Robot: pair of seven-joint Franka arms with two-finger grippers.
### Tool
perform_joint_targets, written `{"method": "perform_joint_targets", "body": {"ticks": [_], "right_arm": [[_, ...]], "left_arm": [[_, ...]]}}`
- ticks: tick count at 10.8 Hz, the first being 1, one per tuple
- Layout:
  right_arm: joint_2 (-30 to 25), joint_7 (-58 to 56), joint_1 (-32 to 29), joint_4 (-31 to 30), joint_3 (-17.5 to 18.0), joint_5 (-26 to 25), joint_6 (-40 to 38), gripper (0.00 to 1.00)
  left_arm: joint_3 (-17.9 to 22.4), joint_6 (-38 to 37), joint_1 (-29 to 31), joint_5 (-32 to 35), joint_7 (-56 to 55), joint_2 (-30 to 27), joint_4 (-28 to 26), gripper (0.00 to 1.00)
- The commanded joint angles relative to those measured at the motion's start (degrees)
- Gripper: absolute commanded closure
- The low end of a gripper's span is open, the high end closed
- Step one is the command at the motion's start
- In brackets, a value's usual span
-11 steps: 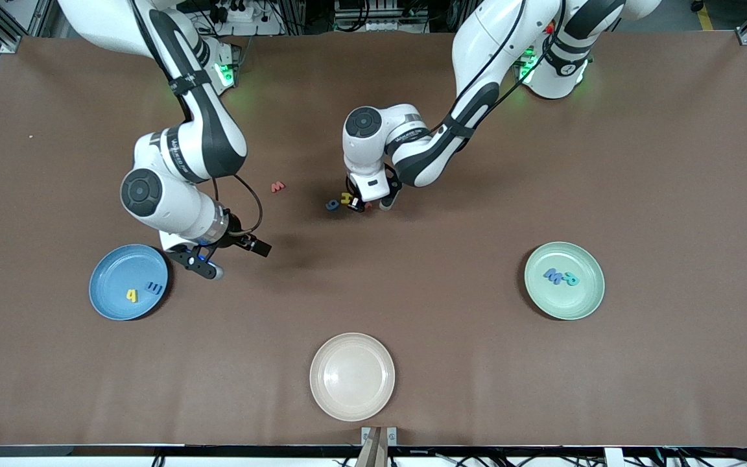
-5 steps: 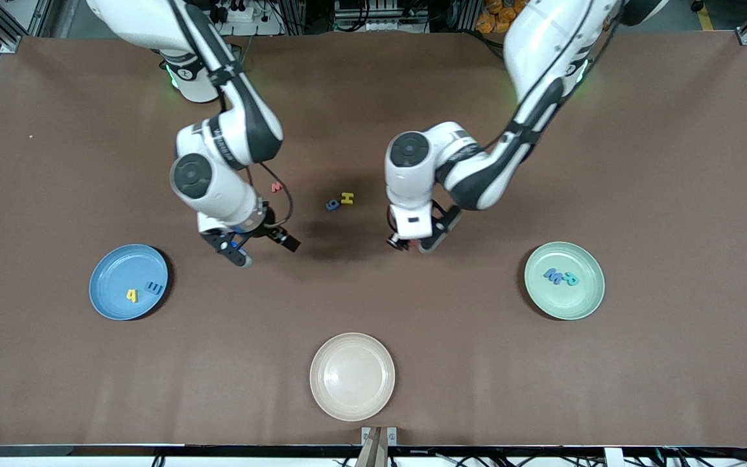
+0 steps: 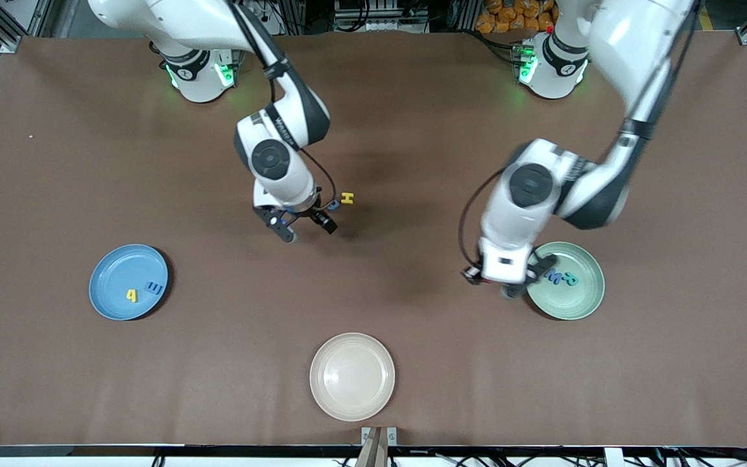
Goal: Sort upper and lower case letters into plates
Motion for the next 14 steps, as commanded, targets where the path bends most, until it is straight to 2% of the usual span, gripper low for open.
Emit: {"method": "perform_joint_targets", "body": {"ticks": [1, 3, 6, 7, 8, 9, 14], "right_arm": [[-1.4, 4.5, 3.0, -4.4, -0.6, -1.3, 2.7, 0.0], [-1.4, 4.7, 4.3, -7.3, -0.6, -1.4, 6.0, 0.0], [-0.9, 5.9, 5.2, -9.5, -0.6, -1.4, 10.6, 0.0], [-0.4, 5.9, 5.2, -9.3, -0.6, -1.4, 10.7, 0.0], [0.6, 5.9, 5.2, -9.2, -0.6, -1.4, 11.2, 0.0], [1.3, 6.2, 5.6, -9.2, -0.6, -1.4, 12.2, 0.0], [3.5, 7.7, 6.2, -7.8, -0.7, -1.8, 13.4, 0.0]], "left_arm": [[-1.0, -3.7, 7.2, -1.9, 14.3, -1.6, -1.5, 1.0], [-1.0, -4.0, 12.3, -2.1, 22.5, -1.0, -1.8, 1.0], [-1.0, -4.6, 16.3, -2.2, 24.6, -0.2, -3.1, 0.99], [-1.0, -4.6, 16.7, -2.2, 25.9, -0.1, -3.2, 0.64], [-1.1, -4.8, 17.0, -2.3, 26.6, -0.4, -3.2, 0.15], [-1.2, -5.4, 16.9, -2.2, 26.7, -0.7, -3.1, 0.0], [-4.5, -9.1, 16.8, -2.3, 26.0, -3.1, -2.6, 0.0]]}}
